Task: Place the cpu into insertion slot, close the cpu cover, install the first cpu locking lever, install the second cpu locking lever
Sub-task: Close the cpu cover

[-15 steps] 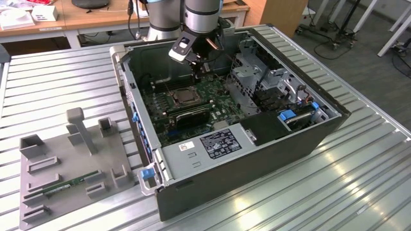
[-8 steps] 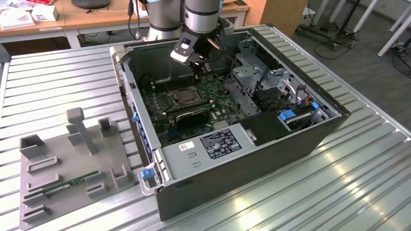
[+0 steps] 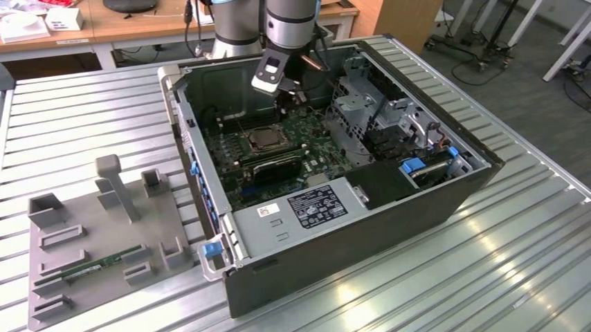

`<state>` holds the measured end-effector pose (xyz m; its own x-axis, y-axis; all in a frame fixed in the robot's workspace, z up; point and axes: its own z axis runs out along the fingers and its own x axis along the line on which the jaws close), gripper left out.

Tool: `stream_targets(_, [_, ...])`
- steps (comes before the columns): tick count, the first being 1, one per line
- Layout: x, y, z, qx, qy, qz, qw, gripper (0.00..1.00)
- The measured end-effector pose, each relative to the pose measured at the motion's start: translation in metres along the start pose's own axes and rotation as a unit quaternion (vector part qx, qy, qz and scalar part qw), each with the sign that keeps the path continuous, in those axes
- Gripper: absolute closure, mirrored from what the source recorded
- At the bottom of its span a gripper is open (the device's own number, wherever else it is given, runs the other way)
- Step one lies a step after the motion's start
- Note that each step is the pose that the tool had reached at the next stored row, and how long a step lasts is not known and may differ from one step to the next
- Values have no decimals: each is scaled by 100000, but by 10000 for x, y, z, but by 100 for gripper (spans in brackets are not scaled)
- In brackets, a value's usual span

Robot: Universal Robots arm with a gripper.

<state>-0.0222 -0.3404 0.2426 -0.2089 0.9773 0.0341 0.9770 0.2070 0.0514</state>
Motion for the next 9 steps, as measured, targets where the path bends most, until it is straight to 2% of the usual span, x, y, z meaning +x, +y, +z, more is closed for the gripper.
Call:
stream_targets(3, [0, 0, 4, 99, 141, -2773, 99961, 89])
stream_targets(5, [0, -1, 7, 158, 234, -4564, 99895, 89])
stream_targets(7, [0, -1, 9, 220, 327, -6360, 99797, 89])
stream_targets(9, [0, -1, 12, 285, 424, -8207, 99661, 89])
